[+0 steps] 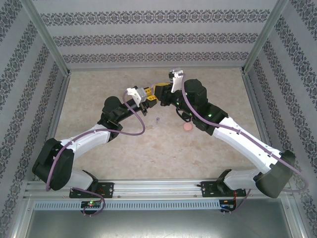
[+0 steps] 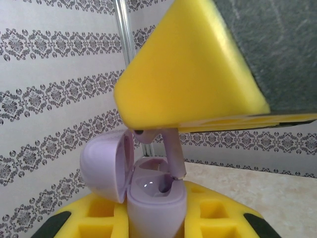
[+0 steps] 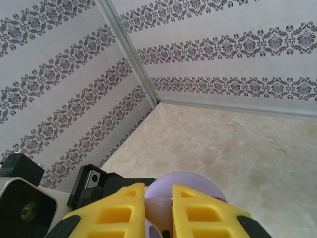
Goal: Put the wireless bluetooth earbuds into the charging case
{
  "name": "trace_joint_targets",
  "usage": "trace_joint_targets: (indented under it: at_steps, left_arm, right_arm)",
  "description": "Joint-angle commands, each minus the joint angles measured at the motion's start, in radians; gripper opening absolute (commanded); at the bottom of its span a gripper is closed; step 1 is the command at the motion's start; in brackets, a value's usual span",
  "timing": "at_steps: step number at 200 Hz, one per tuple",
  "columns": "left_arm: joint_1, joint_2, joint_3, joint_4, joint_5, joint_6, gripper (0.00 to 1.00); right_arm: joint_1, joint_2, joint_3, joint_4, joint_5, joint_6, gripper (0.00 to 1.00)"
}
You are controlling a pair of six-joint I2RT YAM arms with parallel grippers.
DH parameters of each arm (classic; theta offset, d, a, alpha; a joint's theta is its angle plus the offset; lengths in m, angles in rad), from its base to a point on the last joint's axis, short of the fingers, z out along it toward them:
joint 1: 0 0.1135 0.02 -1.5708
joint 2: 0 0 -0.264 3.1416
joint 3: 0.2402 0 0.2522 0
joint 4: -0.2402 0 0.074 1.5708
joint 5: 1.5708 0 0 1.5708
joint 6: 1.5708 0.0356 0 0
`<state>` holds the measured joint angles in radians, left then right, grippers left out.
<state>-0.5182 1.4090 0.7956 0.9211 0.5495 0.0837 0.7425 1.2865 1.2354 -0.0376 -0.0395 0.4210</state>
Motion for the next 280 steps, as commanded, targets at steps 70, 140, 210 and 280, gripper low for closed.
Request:
trace_joint_targets:
  at_steps: [70, 140, 210, 280]
  left_arm:
    - [-0.013, -0.042, 0.034, 0.02, 0.012, 0.033, 0.0]
    - [-0.013, -0.049, 0.035, 0.009, 0.011, 0.037, 0.0]
    - [-0.013, -0.051, 0.04, 0.003, 0.008, 0.036, 0.0]
    - [-0.013, -0.053, 0.029, -0.004, -0.027, 0.025, 0.0]
  right_arm:
    - [0.012, 0.017, -0.049, 0.004, -0.01, -0.028, 0.15]
    - [0.007, 0.001, -0.056, 0.002, 0.036, -0.05, 0.14]
    - [0.007, 0.027, -0.053, -0.012, -0.061, -0.061, 0.14]
    - [0.011, 0.022, 0.004, -0.06, -0.05, -0.049, 0.52]
